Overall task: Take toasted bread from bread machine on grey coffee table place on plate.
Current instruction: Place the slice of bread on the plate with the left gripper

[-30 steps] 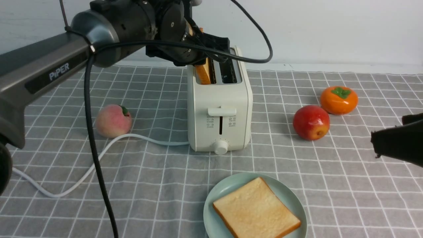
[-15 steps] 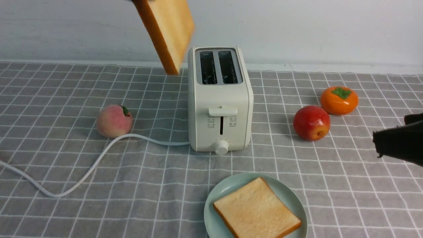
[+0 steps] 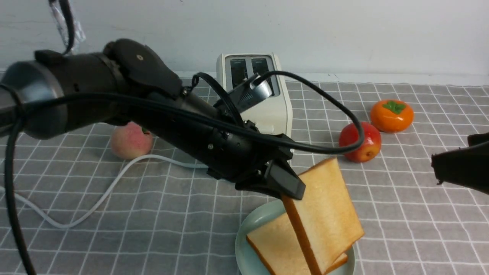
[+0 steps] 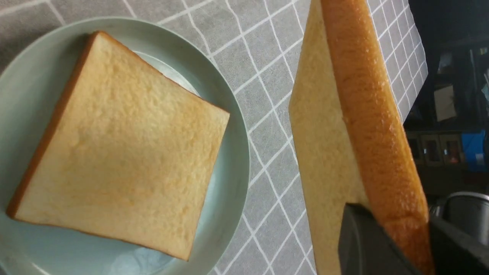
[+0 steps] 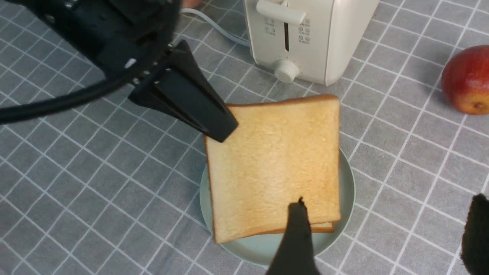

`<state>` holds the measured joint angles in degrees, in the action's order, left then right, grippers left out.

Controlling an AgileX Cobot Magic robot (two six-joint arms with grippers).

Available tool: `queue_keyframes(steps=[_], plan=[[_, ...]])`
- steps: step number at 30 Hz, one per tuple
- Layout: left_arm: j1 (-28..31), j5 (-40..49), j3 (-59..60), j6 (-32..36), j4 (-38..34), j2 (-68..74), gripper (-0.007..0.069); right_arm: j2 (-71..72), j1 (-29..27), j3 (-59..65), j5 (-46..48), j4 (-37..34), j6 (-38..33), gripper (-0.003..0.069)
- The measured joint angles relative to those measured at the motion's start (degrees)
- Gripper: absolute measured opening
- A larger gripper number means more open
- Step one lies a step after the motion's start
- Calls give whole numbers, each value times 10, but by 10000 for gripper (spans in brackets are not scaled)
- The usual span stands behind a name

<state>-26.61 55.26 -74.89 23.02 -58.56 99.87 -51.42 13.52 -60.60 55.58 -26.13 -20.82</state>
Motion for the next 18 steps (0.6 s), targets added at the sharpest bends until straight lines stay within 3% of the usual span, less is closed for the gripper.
queue_keyframes(steps=[2, 7, 8, 9, 10, 11, 12, 15, 18], plan=[[0, -15, 0, -1, 1, 15, 111, 0, 0, 0, 3, 0, 9, 538], [0, -75, 0, -37, 3, 41, 242, 0, 0, 0, 16, 0, 21, 538], [0, -88, 0, -47, 3, 41, 323, 0, 0, 0, 21, 0, 23, 538], [0, -89, 0, -48, 3, 41, 333, 0, 0, 0, 22, 0, 23, 538], [0, -88, 0, -53, 3, 40, 423, 0, 0, 0, 28, 0, 25, 538], [0, -87, 0, -54, 3, 39, 446, 0, 0, 0, 29, 0, 25, 538], [0, -74, 0, -57, 9, 32, 537, 0, 0, 0, 35, 0, 35, 538], [2, -41, -17, -66, 42, 9, 637, 0, 0, 0, 42, 1, 59, 538], [13, 0, -58, -102, 110, -39, 662, 0, 0, 0, 42, 9, 88, 538]])
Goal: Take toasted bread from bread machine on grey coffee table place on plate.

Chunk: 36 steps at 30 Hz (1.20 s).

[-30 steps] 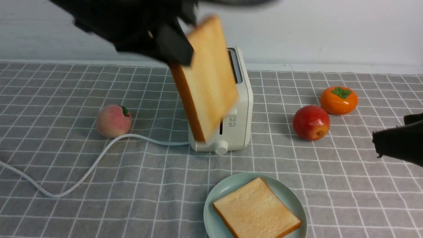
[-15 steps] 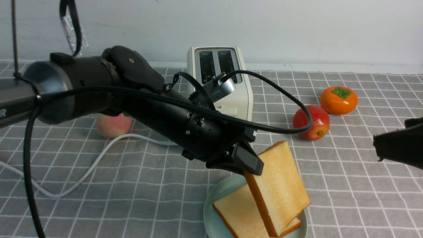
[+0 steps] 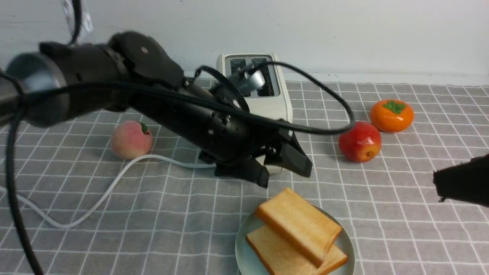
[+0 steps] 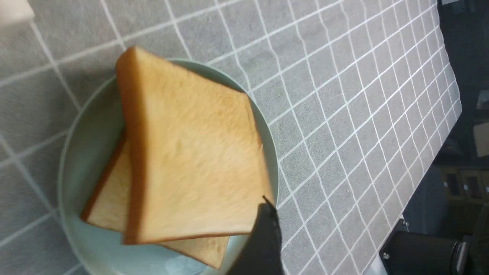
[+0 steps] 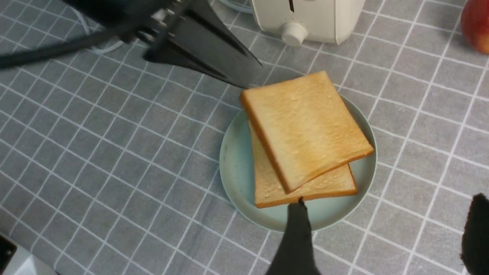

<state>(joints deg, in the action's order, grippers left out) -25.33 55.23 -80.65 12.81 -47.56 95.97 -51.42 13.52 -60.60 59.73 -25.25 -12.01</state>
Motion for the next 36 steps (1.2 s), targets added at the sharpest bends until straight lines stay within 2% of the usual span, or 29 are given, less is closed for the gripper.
queue_keyframes(steps=[2, 3, 4, 6, 10, 11, 15, 17, 18, 19, 20, 21, 23, 29, 30, 31, 35, 36], plan=[[11, 21, -24, -46, 57, -41, 657, 4, 0, 2, 0, 8, 20, 538], [12, 23, -26, -51, 63, -50, 656, 5, 0, 2, 0, 8, 22, 538], [18, 33, -35, -99, 115, -87, 641, 17, 0, 12, -4, 13, 44, 538], [21, 45, -38, -149, 164, -135, 610, 46, 0, 38, -12, 25, 75, 538], [21, 70, -39, -192, 197, -186, 556, 103, 0, 89, -20, 61, 133, 523], [21, 90, -39, -202, 204, -208, 521, 140, 0, 119, -24, 83, 149, 498], [21, 142, -33, -214, 207, -275, 408, 266, 0, 204, -63, 136, 145, 348], [21, 156, -15, -226, 207, -312, 345, 329, 0, 248, -91, 147, 127, 218], [21, 157, -13, -227, 207, -320, 339, 335, 0, 253, -91, 148, 126, 204], [21, 163, 16, -238, 207, -356, 279, 382, 0, 289, -117, 149, 113, 91], [21, 165, 37, -244, 207, -379, 246, 413, 0, 308, -132, 150, 110, 28], [21, 166, 55, -246, 207, -399, 221, 431, 0, 325, -140, 150, 109, 3], [21, 166, 103, -253, 207, -451, 165, 466, 0, 350, -151, 150, 106, -18], [21, 144, 287, -281, 200, -621, 17, 519, 0, 382, -157, 163, 105, -20], [21, 140, 292, -281, 200, -633, 13, 519, 0, 382, -157, 164, 104, -20], [21, 97, 339, -283, 203, -672, -13, 521, 0, 383, -161, 169, 104, -20], [21, -11, 412, -282, 217, -734, -13, 521, 0, 384, -163, 170, 104, -20], [21, -16, 415, -282, 219, -734, -13, 521, 0, 384, -163, 170, 104, -20]])
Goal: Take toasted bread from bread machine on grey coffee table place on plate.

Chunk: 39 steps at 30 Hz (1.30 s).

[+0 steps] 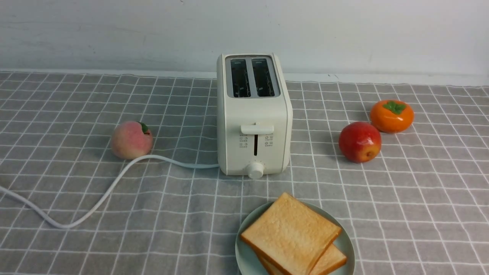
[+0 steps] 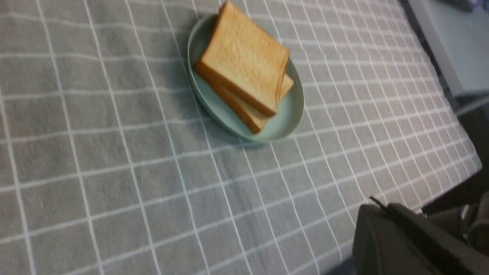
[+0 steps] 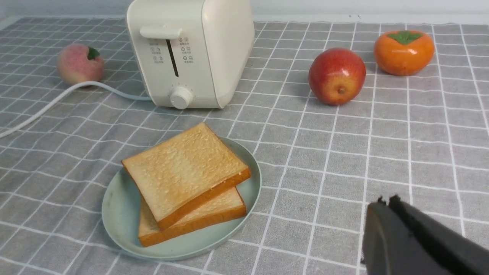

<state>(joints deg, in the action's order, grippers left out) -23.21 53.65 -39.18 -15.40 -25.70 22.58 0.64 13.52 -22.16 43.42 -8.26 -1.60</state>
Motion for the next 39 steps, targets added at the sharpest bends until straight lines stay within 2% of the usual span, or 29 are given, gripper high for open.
queue_keyframes(steps=[3, 16, 19, 22, 25, 32, 39], plan=[[0, -47, 42, 0, 5, -15, -13, 0, 0, 0, 0, 1, 0, -20], [0, -53, 95, 0, 7, -14, -13, 0, 0, 0, -1, 1, 0, -20], [7, -114, 121, 24, 27, -40, -13, 0, 0, 0, -1, 1, 0, -20], [37, -205, 161, 37, 75, -99, -13, 0, 0, 0, -1, 2, 0, -19], [92, -271, 203, 39, 131, -157, -13, 0, 0, 0, -1, 2, 0, -19], [222, -317, 318, 40, 220, -232, -13, 0, 0, 0, -1, 2, 0, -19], [230, -303, 408, 41, 229, -232, -9, 0, 0, 1, -2, 2, 0, -19]])
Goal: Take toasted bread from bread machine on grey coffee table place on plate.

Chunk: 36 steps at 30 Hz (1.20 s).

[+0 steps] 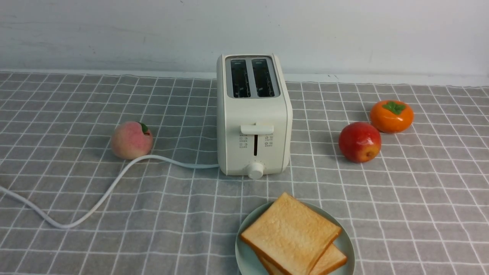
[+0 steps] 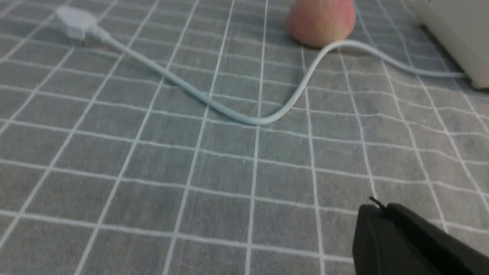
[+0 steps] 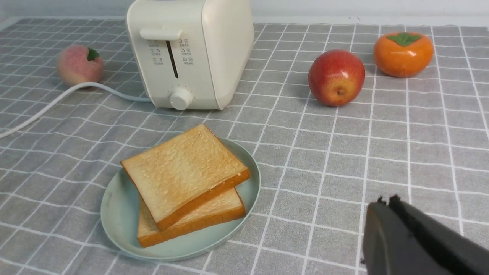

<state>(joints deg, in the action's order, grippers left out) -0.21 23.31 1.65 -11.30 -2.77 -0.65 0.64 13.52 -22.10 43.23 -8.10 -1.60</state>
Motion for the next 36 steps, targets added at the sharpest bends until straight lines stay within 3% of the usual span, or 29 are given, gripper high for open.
queue_keyframes(steps=[24, 31, 36], plan=[[0, -4, 1, 0, 0, 0, 11, 0, -7, 0, -1, -1, 0, -1], [0, -4, 1, 0, 0, 0, 17, 0, -90, 24, -41, 45, -6, 4], [0, -4, 1, 0, 0, 0, 21, 0, -146, 133, -121, 48, 7, 6]])
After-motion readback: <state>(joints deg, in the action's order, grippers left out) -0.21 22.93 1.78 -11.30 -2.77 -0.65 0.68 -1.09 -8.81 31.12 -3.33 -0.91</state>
